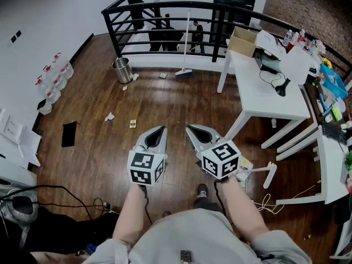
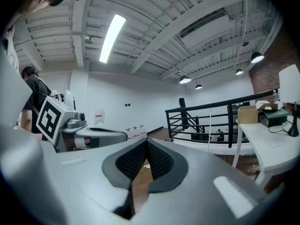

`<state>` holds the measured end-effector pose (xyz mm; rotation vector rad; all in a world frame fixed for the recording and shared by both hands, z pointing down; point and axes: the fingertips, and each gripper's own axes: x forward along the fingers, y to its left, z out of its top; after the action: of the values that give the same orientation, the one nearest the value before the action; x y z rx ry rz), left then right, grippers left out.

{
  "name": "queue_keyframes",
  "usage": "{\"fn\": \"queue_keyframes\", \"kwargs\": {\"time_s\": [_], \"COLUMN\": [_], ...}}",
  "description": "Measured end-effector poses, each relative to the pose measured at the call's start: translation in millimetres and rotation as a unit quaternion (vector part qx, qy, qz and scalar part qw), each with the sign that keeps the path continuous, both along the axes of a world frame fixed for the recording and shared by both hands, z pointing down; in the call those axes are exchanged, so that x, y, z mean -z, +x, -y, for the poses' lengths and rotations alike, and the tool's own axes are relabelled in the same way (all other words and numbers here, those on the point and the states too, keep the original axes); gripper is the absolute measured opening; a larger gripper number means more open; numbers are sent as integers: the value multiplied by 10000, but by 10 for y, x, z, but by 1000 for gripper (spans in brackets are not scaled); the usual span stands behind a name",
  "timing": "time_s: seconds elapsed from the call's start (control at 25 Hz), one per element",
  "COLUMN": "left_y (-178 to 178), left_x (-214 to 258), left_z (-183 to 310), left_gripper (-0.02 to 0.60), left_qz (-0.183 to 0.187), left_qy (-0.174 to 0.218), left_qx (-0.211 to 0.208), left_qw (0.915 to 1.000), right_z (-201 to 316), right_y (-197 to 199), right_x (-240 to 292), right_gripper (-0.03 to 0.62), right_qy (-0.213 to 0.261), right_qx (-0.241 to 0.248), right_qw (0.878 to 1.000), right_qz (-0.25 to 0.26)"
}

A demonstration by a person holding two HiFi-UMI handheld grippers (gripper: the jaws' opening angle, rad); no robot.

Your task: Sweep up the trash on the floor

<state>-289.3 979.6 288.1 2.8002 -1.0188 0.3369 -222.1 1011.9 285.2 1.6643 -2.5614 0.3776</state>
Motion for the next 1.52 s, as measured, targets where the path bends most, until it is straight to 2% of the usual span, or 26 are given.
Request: {"fn": "queue_keyframes", "kwargs": {"time_s": [0.52, 0.84, 1.2, 1.52], "left_y": [1200, 1491, 1677, 1717], "left_x": [230, 214, 95, -36], "left_z": [789, 1460, 2769, 3797], "left_gripper": [8, 8, 8, 8], "left_qz": [124, 151, -162, -283], "left_qy": [284, 252, 304, -79], "left_qx": [343, 404, -193, -709], "left_qw": [9989, 9987, 9992, 9970], "right_z": [840, 1516, 2814, 3936], "right_y": [1183, 1452, 1510, 1523], "right_x": [138, 180, 45, 106], "right_gripper": [0, 0, 0, 0], "right_qy": [179, 173, 28, -98], "right_qx": [380, 448, 159, -244], "right_qw": [9990, 9986, 9998, 9994], "right_qz": [183, 204, -147, -241]}}
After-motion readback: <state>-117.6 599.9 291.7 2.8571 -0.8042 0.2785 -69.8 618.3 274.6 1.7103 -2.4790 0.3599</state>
